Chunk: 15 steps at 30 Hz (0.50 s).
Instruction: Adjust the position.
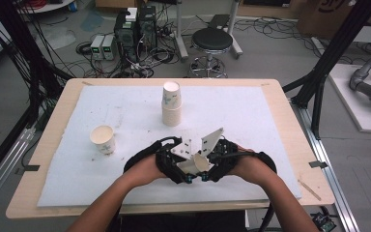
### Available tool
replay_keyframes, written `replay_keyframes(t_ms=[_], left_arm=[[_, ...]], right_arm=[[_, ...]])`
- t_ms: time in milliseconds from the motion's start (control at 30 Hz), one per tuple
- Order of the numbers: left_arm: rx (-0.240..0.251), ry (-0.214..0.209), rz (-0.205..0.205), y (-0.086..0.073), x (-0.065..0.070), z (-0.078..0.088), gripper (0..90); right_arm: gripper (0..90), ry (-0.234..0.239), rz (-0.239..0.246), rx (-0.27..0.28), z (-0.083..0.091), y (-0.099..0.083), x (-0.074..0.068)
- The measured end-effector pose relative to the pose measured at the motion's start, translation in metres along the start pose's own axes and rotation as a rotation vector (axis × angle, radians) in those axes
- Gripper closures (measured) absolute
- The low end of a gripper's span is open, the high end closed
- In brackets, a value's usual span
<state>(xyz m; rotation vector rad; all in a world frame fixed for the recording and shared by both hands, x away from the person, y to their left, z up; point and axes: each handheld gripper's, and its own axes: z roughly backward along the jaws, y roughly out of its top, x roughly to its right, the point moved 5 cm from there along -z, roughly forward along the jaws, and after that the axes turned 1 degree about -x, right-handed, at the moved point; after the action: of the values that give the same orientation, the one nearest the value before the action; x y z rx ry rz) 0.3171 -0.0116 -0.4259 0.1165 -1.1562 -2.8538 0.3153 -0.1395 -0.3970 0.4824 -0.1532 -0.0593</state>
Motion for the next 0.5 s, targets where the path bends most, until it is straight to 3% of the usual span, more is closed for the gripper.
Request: replay_keyframes(t_ms=[100,133,167,267,333,500], left_arm=[[0.018,-0.004,0.016,0.001,0.000,0.001,33.9],[0.050,-0.007,0.036,0.001,0.000,0.002,33.9],[0.050,-0.007,0.036,0.001,0.000,0.002,33.9],[0.100,-0.002,0.091,-0.004,-0.003,0.003,33.3],[0.117,0.003,0.111,-0.008,-0.005,0.003,32.8],[0.160,0.016,0.138,-0.014,-0.006,0.005,31.8]], right_arm=[[27.2,-0.001,-0.016,0.033,0.003,0.001,0.001],[26.0,0.005,-0.031,0.060,0.005,0.001,0.002],[25.4,0.013,-0.047,0.086,0.007,0.000,0.002],[23.9,0.023,-0.099,0.178,0.014,-0.002,0.003],[22.8,0.013,-0.132,0.256,0.020,-0.004,0.005],[22.4,-0.019,-0.163,0.336,0.029,-0.010,0.007]])
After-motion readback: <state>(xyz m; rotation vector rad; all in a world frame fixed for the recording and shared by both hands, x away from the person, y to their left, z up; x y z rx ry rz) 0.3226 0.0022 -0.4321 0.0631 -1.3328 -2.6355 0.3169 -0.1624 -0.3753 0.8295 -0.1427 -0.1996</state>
